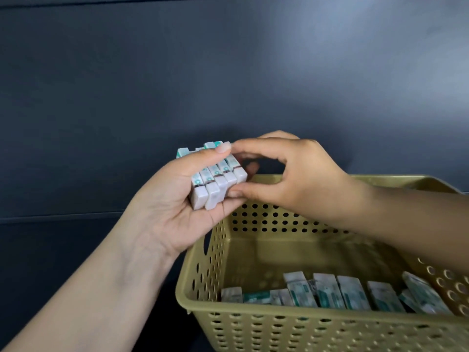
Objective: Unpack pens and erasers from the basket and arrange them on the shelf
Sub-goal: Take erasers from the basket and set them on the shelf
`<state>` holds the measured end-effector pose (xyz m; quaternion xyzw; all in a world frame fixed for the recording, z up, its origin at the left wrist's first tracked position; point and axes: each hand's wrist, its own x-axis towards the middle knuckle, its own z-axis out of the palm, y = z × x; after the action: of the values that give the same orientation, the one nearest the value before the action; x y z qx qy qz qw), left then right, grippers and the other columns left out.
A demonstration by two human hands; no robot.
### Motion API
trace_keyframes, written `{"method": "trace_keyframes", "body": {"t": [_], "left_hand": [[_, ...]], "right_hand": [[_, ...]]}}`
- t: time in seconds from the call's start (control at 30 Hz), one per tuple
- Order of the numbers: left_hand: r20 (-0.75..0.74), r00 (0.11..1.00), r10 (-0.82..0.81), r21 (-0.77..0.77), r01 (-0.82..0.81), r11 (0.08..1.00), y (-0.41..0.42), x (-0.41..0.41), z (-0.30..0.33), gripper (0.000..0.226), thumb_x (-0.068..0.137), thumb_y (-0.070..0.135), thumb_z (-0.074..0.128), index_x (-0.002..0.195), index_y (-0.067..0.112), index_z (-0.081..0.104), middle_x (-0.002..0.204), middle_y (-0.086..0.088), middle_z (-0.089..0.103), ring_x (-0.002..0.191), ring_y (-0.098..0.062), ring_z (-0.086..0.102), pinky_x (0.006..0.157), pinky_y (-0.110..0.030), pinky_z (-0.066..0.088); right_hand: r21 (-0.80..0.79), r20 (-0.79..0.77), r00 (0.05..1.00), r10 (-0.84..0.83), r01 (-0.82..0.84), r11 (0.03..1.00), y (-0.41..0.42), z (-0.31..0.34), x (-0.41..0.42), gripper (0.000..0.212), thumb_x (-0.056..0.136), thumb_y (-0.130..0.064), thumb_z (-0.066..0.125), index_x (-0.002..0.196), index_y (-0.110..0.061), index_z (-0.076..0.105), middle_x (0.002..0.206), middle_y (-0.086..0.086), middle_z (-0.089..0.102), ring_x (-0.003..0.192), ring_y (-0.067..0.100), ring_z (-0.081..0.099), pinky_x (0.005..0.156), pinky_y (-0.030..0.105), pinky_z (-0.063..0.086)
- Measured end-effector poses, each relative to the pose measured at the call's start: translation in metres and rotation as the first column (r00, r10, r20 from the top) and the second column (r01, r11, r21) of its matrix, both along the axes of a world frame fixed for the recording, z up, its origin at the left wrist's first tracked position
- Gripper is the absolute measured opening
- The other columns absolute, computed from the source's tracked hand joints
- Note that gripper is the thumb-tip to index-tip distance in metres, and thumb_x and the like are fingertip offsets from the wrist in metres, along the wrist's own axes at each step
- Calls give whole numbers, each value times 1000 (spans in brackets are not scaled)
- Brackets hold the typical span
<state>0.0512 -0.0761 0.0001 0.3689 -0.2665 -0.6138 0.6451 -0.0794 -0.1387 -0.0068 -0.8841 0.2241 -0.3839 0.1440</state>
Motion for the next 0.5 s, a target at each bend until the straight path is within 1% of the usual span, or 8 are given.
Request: {"method": "trace_keyframes", "body": {"t": [0.13,0.2,0.27,0.33,0.37,0.43,0.47,0.5], "left_hand": [[31,999,20,-27,-19,999,0,-3,-1,18,59,2,55,67,0,72,74,-11,71,62,-16,68,48,-25,54],[9,997,71,-29,-71,997,-1,-4,-1,18,58,0,55,71,1,67,66,-8,67,56,-14,66,51,-25,55],[-65,988,139,-15,-141,990,-2,-2,-2,19,57,-1,55,75,1,61,63,-9,65,55,-15,65,54,-28,56],[-140,975,172,-23,-176,984,-3,0,-3,16,56,-2,56,71,0,62,63,-9,65,57,-17,66,56,-29,56],[-168,970,174,-34,-183,983,-4,0,-3,11,56,-2,56,64,-1,64,62,-9,64,57,-17,66,56,-29,55],[-190,968,162,-60,-176,983,-5,1,-5,13,56,-3,56,48,0,65,60,-8,63,56,-17,65,55,-29,54],[-186,970,155,-61,-169,984,-6,2,-6,15,56,-3,55,45,1,64,59,-8,63,56,-16,65,55,-29,54],[-182,972,146,-64,-160,985,-6,2,-7,15,56,-2,55,44,1,64,59,-8,63,56,-16,65,55,-28,53]], "right_hand": [[15,-29,997,72,-72,997,-3,0,-2,58,64,-41,69,118,-30,55,93,-35,50,102,-5,46,91,11,33],[85,-15,991,137,-135,987,-3,0,-4,67,61,-46,72,120,-34,45,105,-32,46,109,-8,44,95,8,32],[178,134,966,219,-241,954,0,-2,-6,49,67,-45,64,111,-35,43,109,-22,48,107,-3,47,94,12,37],[275,358,898,257,-364,890,4,-7,-8,24,73,-36,53,92,-22,49,91,2,54,87,15,52,81,20,43],[327,390,893,225,-363,873,4,-12,-8,20,74,-34,51,82,-16,49,81,12,51,78,25,50,73,24,44],[479,182,975,127,-201,854,5,-22,-6,23,74,-38,53,71,-14,51,72,12,51,69,24,49,69,34,47],[556,-28,992,125,-89,826,5,-29,-4,22,74,-41,56,70,-19,54,71,5,54,68,19,52,71,37,49],[601,-245,952,182,2,799,6,-36,-2,19,75,-43,57,72,-25,55,72,-2,56,68,14,53,70,37,50]]}}
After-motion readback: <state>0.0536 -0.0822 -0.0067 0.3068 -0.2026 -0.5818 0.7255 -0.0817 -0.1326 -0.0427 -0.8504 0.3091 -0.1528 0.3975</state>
